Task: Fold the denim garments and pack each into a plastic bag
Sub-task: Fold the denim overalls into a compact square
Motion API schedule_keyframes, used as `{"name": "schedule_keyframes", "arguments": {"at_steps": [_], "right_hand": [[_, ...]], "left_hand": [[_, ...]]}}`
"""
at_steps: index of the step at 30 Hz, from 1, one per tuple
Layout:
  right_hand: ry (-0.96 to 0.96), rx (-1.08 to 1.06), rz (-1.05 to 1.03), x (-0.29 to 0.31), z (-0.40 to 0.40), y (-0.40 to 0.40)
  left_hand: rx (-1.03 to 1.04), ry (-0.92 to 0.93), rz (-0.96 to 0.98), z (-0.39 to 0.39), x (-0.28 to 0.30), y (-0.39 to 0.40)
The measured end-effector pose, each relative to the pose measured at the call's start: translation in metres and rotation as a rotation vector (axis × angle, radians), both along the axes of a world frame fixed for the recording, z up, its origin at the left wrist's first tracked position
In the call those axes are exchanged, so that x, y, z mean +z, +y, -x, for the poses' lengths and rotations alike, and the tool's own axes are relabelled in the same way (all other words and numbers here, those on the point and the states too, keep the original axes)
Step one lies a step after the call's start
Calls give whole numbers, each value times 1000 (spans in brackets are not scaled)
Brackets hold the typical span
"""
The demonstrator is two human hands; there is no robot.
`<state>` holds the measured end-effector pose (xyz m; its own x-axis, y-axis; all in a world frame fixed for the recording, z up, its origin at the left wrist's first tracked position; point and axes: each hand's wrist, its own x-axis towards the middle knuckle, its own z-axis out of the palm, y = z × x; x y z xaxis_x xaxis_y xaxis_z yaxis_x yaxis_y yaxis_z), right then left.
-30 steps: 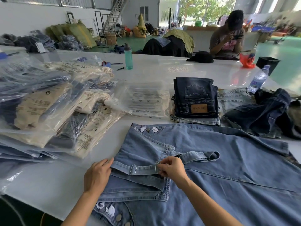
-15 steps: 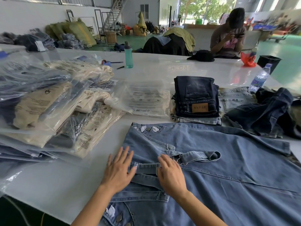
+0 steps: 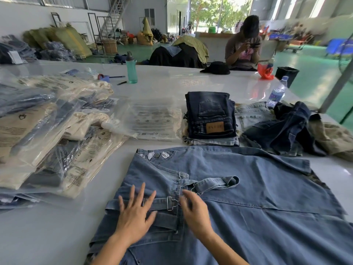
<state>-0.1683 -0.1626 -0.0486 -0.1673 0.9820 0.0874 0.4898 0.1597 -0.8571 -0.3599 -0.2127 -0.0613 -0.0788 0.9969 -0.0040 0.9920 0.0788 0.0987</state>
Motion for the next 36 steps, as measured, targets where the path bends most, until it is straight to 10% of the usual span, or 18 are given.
{"name": "schedule_keyframes", "arguments": {"at_steps": [2, 4, 8, 12, 16, 21, 30, 36], "right_hand": [[194, -419, 12, 5, -22, 14], [0, -604, -36, 12, -47, 37], [-543, -378, 175, 16, -87, 78], [-692, -220, 163, 12, -118, 100], [-51, -191, 163, 40, -124, 113], [437, -15, 106, 90, -76, 114], [545, 163, 218, 94, -9, 91], [355, -209, 270, 67, -23, 70]], "left_hand": [[-67, -126, -157, -25, 13, 8], [-179, -139, -303, -49, 20, 19], [-248, -23, -162, -73, 15, 27], [-231, -25, -1, -74, 2, 23], [-163, -160, -24, -71, 0, 38], [83, -826, -230, -83, 34, 67], [337, -1349, -221, -90, 65, 88], [407, -913, -101, -46, 116, 83]]}}
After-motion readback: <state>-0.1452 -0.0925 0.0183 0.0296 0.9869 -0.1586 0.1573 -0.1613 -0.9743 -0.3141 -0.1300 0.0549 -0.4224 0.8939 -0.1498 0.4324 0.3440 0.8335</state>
